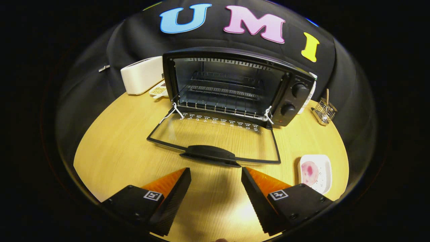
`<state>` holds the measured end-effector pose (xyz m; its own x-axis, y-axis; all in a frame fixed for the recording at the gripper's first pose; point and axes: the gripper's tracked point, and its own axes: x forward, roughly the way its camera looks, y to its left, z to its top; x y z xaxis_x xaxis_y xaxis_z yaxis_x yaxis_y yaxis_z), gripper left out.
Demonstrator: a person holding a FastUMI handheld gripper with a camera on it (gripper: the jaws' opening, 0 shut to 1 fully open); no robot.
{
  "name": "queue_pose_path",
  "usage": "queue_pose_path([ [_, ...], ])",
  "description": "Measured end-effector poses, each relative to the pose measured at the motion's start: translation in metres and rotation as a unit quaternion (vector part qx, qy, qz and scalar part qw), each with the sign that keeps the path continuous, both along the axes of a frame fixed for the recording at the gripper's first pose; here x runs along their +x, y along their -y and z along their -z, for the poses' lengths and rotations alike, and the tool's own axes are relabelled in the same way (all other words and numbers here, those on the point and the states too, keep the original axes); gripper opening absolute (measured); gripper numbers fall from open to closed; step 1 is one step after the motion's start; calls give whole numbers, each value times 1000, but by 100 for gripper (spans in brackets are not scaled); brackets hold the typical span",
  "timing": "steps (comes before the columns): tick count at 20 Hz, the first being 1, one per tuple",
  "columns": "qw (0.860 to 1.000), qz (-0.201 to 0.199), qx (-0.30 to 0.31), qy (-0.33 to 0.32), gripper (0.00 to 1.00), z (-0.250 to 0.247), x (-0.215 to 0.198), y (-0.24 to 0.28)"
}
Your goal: Open the toaster oven, put the food inside, and close the toaster oven door.
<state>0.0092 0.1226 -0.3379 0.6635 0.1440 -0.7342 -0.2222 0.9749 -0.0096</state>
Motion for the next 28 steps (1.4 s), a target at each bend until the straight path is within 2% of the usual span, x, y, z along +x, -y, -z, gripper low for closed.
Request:
queue_pose_path([
  [4,1000,-16,-9,14,99,-28,-21,16],
  [10,1000,18,9,-9,99,-68,-43,65],
  [15,998,64,-2,-7,99,-94,-25,136],
  [19,995,95,-2,-30,99,-88,-19,186],
  [28,988,116,-10,-100,99,-37,3,294],
])
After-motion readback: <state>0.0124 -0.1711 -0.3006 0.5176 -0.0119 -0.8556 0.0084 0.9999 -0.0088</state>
